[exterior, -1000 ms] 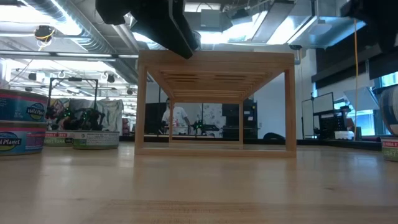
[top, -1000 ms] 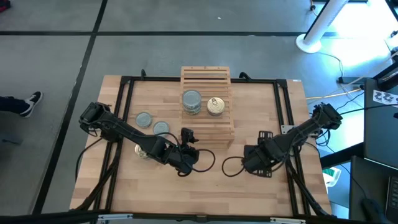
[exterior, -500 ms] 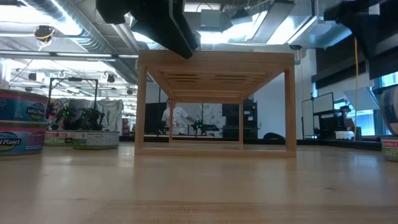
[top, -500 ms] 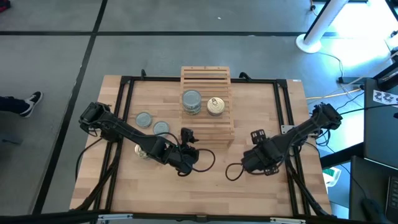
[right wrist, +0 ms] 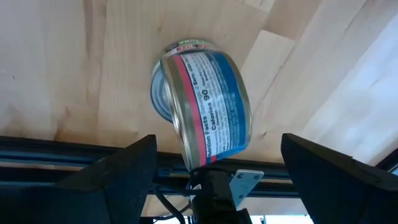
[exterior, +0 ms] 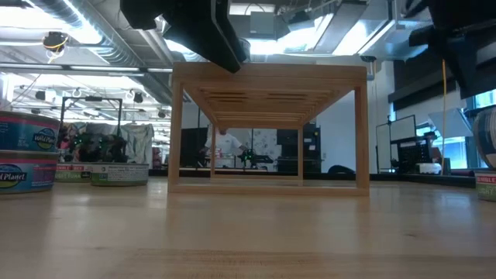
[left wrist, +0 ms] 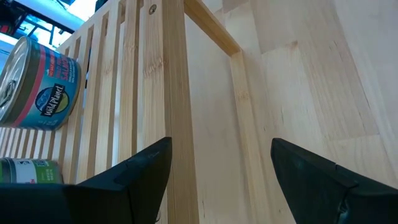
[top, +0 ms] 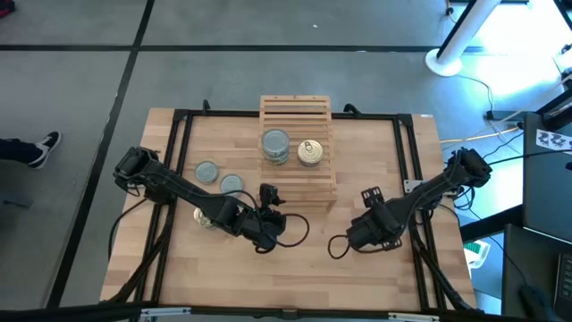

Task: Stack canned seafood by type on shelf
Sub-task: Stack the blue tuna can on top of the blue tuna can on the shelf

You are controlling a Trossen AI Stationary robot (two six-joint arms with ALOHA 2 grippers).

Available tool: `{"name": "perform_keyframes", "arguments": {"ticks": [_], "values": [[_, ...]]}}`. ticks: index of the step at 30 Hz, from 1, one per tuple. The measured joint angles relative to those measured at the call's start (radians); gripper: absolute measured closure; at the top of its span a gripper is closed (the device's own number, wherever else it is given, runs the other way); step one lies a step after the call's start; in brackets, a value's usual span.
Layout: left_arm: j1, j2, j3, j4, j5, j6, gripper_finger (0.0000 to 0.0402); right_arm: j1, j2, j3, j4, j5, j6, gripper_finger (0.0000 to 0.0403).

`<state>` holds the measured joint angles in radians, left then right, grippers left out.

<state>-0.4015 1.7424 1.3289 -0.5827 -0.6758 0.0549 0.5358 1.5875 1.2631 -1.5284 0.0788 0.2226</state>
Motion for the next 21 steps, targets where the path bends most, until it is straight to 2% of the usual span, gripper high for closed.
{"name": "perform_keyframes", "arguments": {"ticks": [12, 21], "values": [[0.000, 0.000, 0.000, 0.000, 0.000, 0.000, 0.0130, -0.001, -0.001, -0.068, 0.060, 0.000, -0.030, 0.0061], [0.000, 0.000, 0.000, 0.000, 0.000, 0.000, 0.0130, -0.062, -0.001, -0.127, 0.100, -0.003, -0.030, 0.0061]]}}
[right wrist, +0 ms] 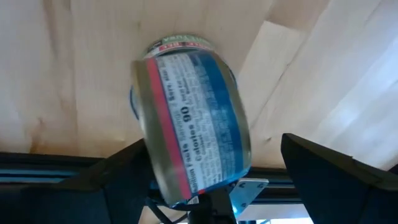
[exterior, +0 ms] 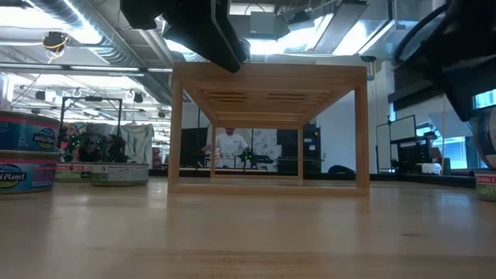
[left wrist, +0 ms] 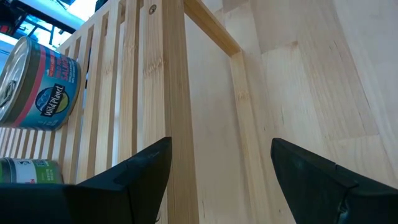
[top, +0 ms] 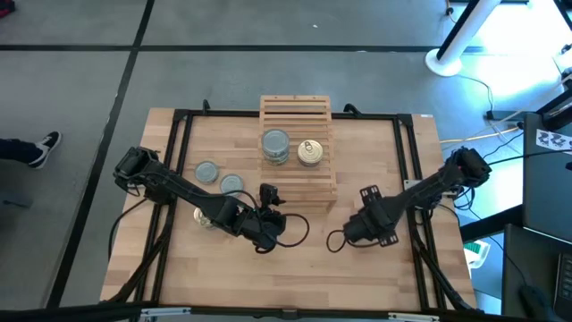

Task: Stack canned seafood by type on shelf
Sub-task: Stack the blue tuna can on top of the blue tuna can on the shelf

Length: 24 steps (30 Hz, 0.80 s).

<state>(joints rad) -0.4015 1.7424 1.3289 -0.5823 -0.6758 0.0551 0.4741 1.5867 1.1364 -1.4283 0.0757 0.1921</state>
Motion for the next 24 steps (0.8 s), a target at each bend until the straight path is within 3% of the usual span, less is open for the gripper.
{"name": "perform_keyframes", "arguments": {"ticks": [16, 24], "values": [[0.000, 0.000, 0.000, 0.000, 0.000, 0.000, 0.0130, -0.022, 0.000, -0.009, 0.026, -0.095, 0.026, 0.0068], [0.000, 0.000, 0.000, 0.000, 0.000, 0.000, 0.0130, -0.022, 0.000, -0.008, 0.026, -0.095, 0.062, 0.0174]]}}
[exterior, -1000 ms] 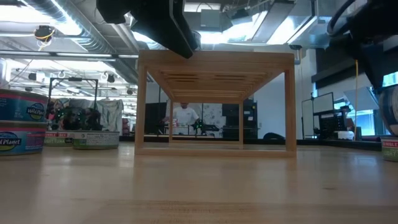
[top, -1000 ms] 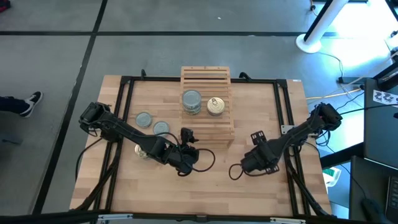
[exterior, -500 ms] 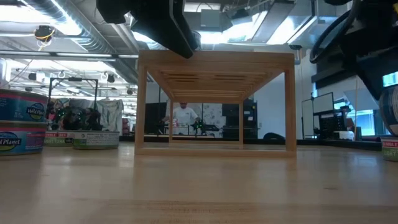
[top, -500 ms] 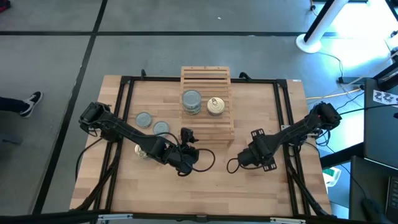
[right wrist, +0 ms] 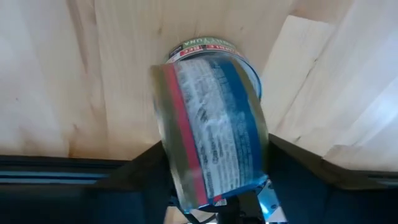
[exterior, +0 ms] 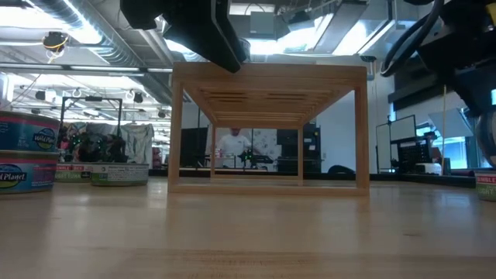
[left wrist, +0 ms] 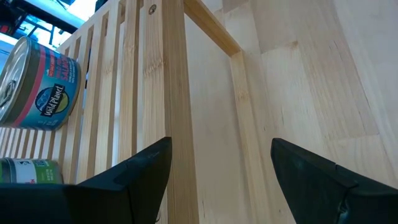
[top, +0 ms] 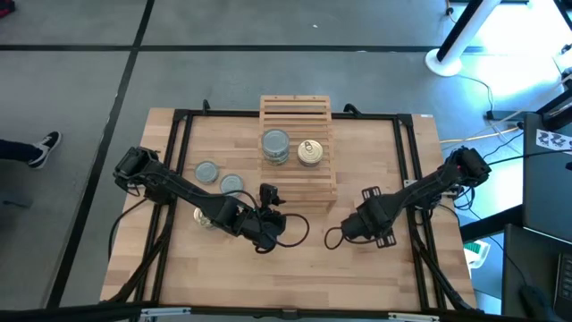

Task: Stack canned seafood by type on shelf
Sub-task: Stack the blue tuna can on top of the blue tuna can on the shelf

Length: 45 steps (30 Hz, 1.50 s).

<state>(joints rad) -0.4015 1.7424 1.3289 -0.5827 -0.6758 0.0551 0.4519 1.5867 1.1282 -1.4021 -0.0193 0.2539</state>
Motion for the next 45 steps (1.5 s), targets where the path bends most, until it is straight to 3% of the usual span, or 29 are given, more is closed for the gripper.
{"name": "perform_keyframes", "arguments": {"ticks": [3, 16, 32, 41, 45], "values": [[0.000, 0.000, 0.000, 0.000, 0.000, 0.003, 0.0130, 0.000, 0.000, 0.001, -0.004, -0.001, 0.026, 0.0215], [-0.001, 0.000, 0.000, 0.000, 0.000, 0.004, 0.0130, -0.001, 0.001, 0.035, -0.028, -0.019, 0.073, 0.0209], [-0.069, -0.001, 0.000, 0.021, -0.001, 0.013, 0.0130, -0.001, -0.080, 0.326, -0.068, -0.035, 0.170, 0.0212], [-0.092, -0.002, 0.000, 0.170, -0.044, 0.136, 0.0130, -0.057, -0.092, 0.525, 0.023, 0.116, 0.146, 0.0210], [-0.091, -0.002, 0.000, 0.221, -0.090, 0.170, 0.0130, -0.137, -0.092, 0.565, 0.087, 0.120, 0.108, 0.0209]]}}
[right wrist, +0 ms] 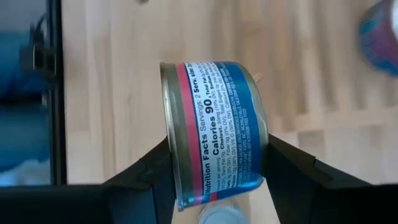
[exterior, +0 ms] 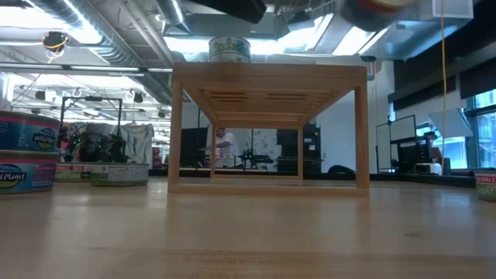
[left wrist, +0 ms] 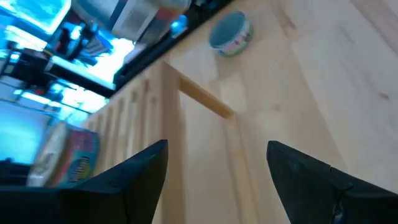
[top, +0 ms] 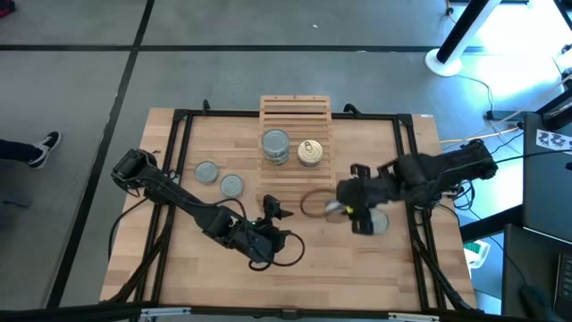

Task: Stack canned seafood by type on shelf
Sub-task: Stack the blue tuna can on top of the blue tuna can on the shelf

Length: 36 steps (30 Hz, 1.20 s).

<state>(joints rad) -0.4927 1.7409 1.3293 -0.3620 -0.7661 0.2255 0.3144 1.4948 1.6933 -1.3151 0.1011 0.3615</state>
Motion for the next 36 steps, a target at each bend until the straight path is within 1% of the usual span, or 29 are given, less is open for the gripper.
{"name": "perform_keyframes", "arguments": {"ticks": [2, 5, 11, 15, 18, 22, 25, 27, 31, 36], "values": [[0.000, 0.000, 0.000, 0.009, -0.028, 0.015, 0.0130, -0.051, 0.000, 0.012, 0.015, -0.018, -0.019, 0.0209], [0.000, 0.000, 0.000, 0.010, -0.048, 0.020, 0.0130, -0.136, 0.000, 0.027, 0.013, -0.088, -0.066, 0.0209], [0.000, 0.000, 0.000, 0.020, -0.056, 0.033, 0.0130, -0.319, -0.027, 0.038, 0.053, -0.212, -0.162, 0.0208], [0.007, 0.000, 0.000, 0.096, -0.062, 0.067, 0.0130, -0.443, -0.034, 0.038, 0.087, -0.273, -0.181, 0.0208], [0.028, 0.000, 0.000, 0.172, -0.062, 0.098, 0.0130, -0.514, -0.029, 0.038, 0.131, -0.303, -0.168, 0.0208], [0.070, 0.000, 0.000, 0.243, -0.062, 0.103, 0.0130, -0.586, -0.014, 0.038, 0.177, -0.339, -0.132, 0.0208], [0.109, 0.000, 0.000, 0.281, -0.062, 0.103, 0.0130, -0.629, 0.000, 0.038, 0.205, -0.393, -0.100, 0.0207], [0.134, 0.000, 0.000, 0.305, -0.062, 0.096, 0.0130, -0.648, 0.015, 0.038, 0.215, -0.426, -0.094, 0.0207], [0.179, 0.000, 0.000, 0.336, -0.062, 0.091, 0.0130, -0.675, 0.046, 0.038, 0.213, -0.437, -0.093, 0.0207], [0.219, 0.000, 0.000, 0.352, -0.062, 0.098, 0.0130, -0.708, 0.073, 0.038, 0.216, -0.507, -0.095, 0.0207]]}}
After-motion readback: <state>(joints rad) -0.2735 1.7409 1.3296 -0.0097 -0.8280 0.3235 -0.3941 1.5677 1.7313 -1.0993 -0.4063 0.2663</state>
